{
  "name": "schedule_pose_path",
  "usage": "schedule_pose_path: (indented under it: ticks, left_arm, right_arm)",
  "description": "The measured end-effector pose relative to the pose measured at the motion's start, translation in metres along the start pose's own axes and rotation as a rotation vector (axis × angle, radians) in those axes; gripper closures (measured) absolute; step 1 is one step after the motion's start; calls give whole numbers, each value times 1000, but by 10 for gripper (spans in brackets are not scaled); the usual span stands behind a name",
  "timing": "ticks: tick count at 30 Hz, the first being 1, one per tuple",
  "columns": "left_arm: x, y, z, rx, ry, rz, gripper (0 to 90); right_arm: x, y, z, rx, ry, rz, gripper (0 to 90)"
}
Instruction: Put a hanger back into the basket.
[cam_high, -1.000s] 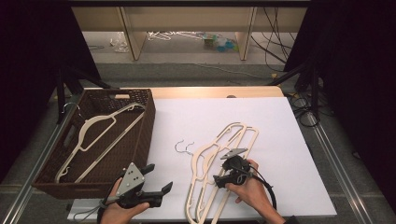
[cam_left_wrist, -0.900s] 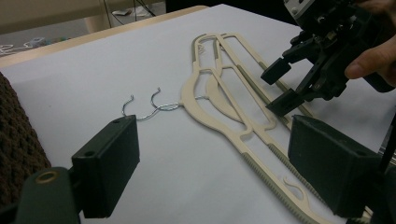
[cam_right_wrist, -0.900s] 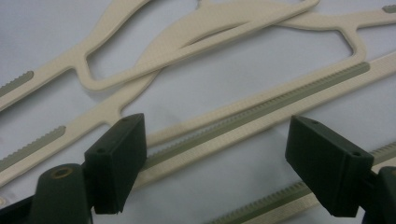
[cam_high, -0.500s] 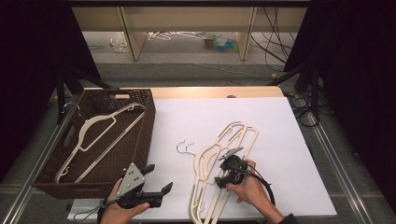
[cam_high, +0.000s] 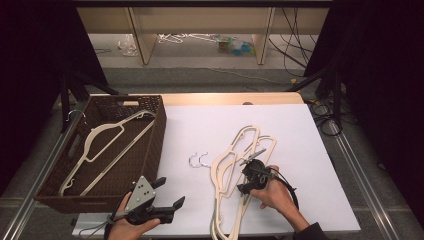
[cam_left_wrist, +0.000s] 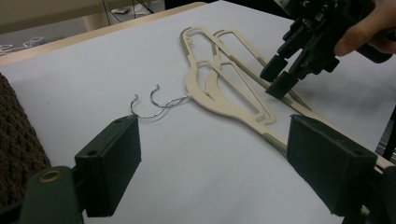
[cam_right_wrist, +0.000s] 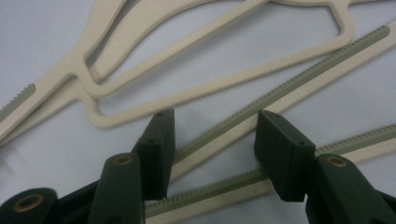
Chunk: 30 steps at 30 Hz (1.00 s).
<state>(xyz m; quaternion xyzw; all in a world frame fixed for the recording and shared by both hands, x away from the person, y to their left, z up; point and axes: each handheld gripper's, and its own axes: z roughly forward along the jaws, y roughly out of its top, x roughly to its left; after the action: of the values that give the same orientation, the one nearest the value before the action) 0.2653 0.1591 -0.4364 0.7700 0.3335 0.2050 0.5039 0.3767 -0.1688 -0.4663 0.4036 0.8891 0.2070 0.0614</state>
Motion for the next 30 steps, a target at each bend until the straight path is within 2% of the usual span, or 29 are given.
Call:
schedule_pose_path:
  ticks: [1, 2, 3, 4, 6, 7, 8, 9, 12, 14, 16, 17, 18, 20, 23, 25, 26, 28, 30]
  left_arm:
    - [0, 0, 0, -3, -1, -2, 179]
    - [3, 2, 1, -8, -2, 35, 180]
    - [0, 0, 1, -10, -3, -8, 181]
    - [0, 0, 2, -7, -7, -3, 181]
    - [0, -1, 2, 4, -6, 9, 183]
    - [-1, -1, 3, 1, -9, -9, 184]
    - [-1, -1, 4, -3, -8, -12, 185]
    - [-1, -1, 4, 0, -6, -8, 186]
    - [-1, -1, 4, 9, -6, 2, 189]
    - [-1, 0, 4, -5, -11, -10, 192]
    - [0, -1, 2, 5, -8, 7, 194]
    - [1, -1, 1, 4, -5, -3, 194]
    - [1, -1, 1, 1, -2, -6, 196]
    - [3, -1, 2, -1, 2, -5, 199]
    - [1, -2, 3, 7, -3, -7, 200]
    - [1, -1, 3, -1, -10, -6, 202]
    - [0, -1, 3, 2, -12, -2, 205]
    - [0, -1, 3, 12, -8, 6, 206]
    - [0, -1, 4, -4, -13, -6, 207]
  right_arm:
    - [-4, 1, 0, -9, 12, 14, 534]
    - [-9, 1, 0, -18, 28, 38, 549]
    - [-13, 1, -1, -28, 33, 60, 566]
    - [-14, 1, 0, -35, 40, 58, 566]
    - [-13, 4, 0, -16, 22, 76, 572]
    - [-11, 4, 1, -21, 3, 91, 569]
    - [-10, 4, 1, -30, -12, 104, 515]
    - [-8, 4, 2, -27, -1, 108, 456]
    - [4, 6, 5, -18, -55, 96, 394]
    - [7, 7, 5, -10, -75, 89, 393]
    - [7, 8, 4, 5, -91, 86, 381]
    - [6, 8, 3, 25, -90, 88, 373]
    - [5, 7, 4, 8, -88, 102, 386]
    - [3, 8, 3, 24, -86, 101, 395]
    - [5, 11, 5, 43, -79, 100, 328]
    - [7, 11, 5, 56, -87, 90, 345]
    - [7, 10, 5, 44, -97, 81, 373]
    - [3, 9, 3, 39, -97, 88, 467]
    - [-1, 9, 1, 46, -89, 84, 534]
